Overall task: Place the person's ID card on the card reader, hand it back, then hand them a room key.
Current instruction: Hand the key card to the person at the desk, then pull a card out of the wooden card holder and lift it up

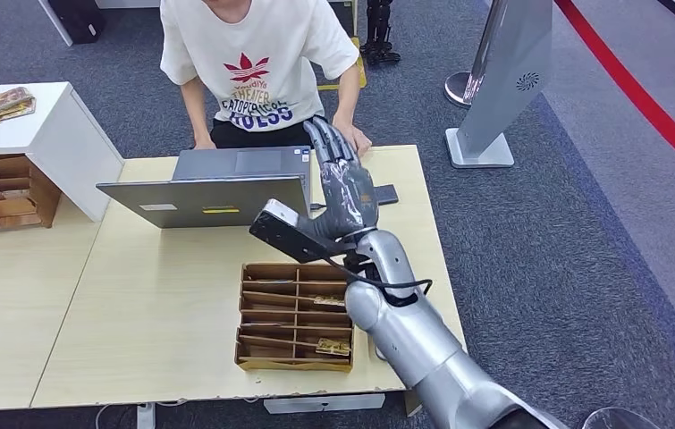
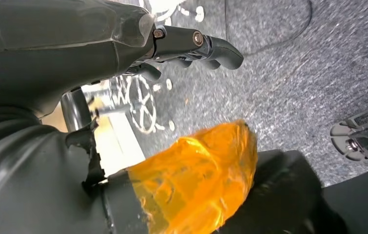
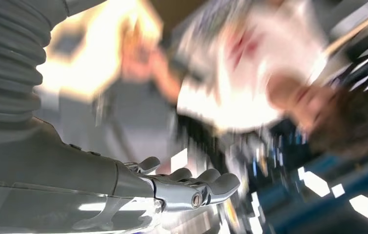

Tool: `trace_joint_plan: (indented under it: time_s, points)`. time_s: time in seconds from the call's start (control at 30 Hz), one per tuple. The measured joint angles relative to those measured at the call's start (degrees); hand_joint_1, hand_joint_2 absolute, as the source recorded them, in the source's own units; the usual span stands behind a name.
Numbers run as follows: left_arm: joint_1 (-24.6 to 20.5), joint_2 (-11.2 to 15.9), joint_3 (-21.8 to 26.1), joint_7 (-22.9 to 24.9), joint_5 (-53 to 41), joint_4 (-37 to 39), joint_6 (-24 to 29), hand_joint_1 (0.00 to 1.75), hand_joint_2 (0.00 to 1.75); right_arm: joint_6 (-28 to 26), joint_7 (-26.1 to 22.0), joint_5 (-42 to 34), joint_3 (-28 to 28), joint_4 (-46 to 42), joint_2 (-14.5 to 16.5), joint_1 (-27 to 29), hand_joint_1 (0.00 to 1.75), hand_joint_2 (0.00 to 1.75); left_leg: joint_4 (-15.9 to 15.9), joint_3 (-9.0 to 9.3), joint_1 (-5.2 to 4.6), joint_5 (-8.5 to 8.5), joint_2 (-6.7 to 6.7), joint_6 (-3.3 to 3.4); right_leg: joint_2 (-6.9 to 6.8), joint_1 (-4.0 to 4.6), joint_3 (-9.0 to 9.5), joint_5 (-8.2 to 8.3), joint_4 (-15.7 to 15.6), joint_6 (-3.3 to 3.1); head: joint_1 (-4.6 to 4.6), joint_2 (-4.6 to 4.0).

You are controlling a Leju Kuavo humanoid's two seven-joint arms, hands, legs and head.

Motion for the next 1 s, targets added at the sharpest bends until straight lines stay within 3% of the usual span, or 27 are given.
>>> trace_joint_plan:
  time_s: [0.13,0.23,0.43,0.6,0.63,0.73,0.77,0.83,1.0]
  points:
    - [1.8,0.2,1.1,-1.5,2.8,0.0,1.7,0.00,0.00,1.3,-3.3,-13.8,2.9,-11.4,-1.0,10.9,0.00,1.75,0.0,-0.04,-0.01,-0.11,0.02,0.05,0.02,0.00,-0.07,-0.08,0.0,-0.01,-0.01,0.00]
    - [3.0,0.3,2.0,-2.1,4.2,0.0,2.6,0.00,0.00,0.4,-4.5,-19.3,4.3,-17.9,-3.2,16.2,0.00,1.75,0.0,-0.07,-0.03,-0.12,0.02,0.07,0.01,0.00,-0.07,-0.12,0.0,0.02,0.01,0.00]
    - [4.0,0.5,3.5,-2.5,5.6,0.0,3.2,0.00,0.00,-1.2,-5.4,-21.5,5.5,-27.5,-7.9,22.5,0.00,1.75,0.0,-0.06,-0.06,-0.12,0.03,0.08,0.00,-0.01,-0.05,-0.09,0.0,0.02,0.00,0.00]
    - [4.1,0.5,4.1,-2.5,5.9,0.0,3.3,0.00,0.00,-1.6,-5.4,-21.6,5.8,-31.0,-9.7,24.5,0.03,1.75,0.0,-0.05,-0.03,-0.11,0.03,0.07,0.01,-0.01,-0.05,-0.05,0.0,-0.02,-0.01,0.00]
    - [4.1,0.5,4.1,-2.5,5.9,0.0,3.3,0.00,0.00,-1.6,-5.4,-21.6,5.9,-31.4,-10.0,24.6,0.18,1.75,0.0,-0.04,-0.02,-0.10,0.03,0.06,0.01,-0.01,-0.05,-0.05,0.0,-0.02,-0.01,0.00]
    - [4.1,0.5,4.3,-2.5,6.0,0.0,3.4,0.00,0.00,-1.9,-5.4,-21.3,6.1,-32.4,-10.6,25.1,1.36,1.75,0.0,-0.04,-0.01,-0.09,0.04,0.05,0.01,-0.01,-0.06,-0.05,0.0,-0.02,-0.01,0.00]
    - [4.1,0.5,4.4,-2.5,6.1,0.0,3.4,0.00,0.00,-2.2,-5.4,-21.1,6.1,-32.7,-10.8,25.3,1.64,1.75,0.0,-0.04,-0.01,-0.09,0.04,0.05,0.01,-0.01,-0.06,-0.05,0.0,-0.02,-0.01,0.00]
    - [4.1,0.5,4.5,-2.5,6.4,0.0,3.5,0.00,0.00,-2.8,-5.5,-20.2,6.2,-33.3,-11.2,25.7,1.75,1.75,0.0,-0.04,-0.01,-0.09,0.04,0.05,0.01,-0.01,-0.05,-0.05,0.0,-0.02,-0.01,0.00]
    - [4.1,0.6,4.6,-2.6,7.0,0.0,3.5,0.00,0.00,-5.1,-4.7,-14.4,6.6,-33.7,-12.0,26.4,1.75,1.75,0.0,-0.05,-0.03,-0.10,0.04,0.06,0.01,-0.01,-0.05,-0.05,0.0,-0.02,-0.01,0.00]
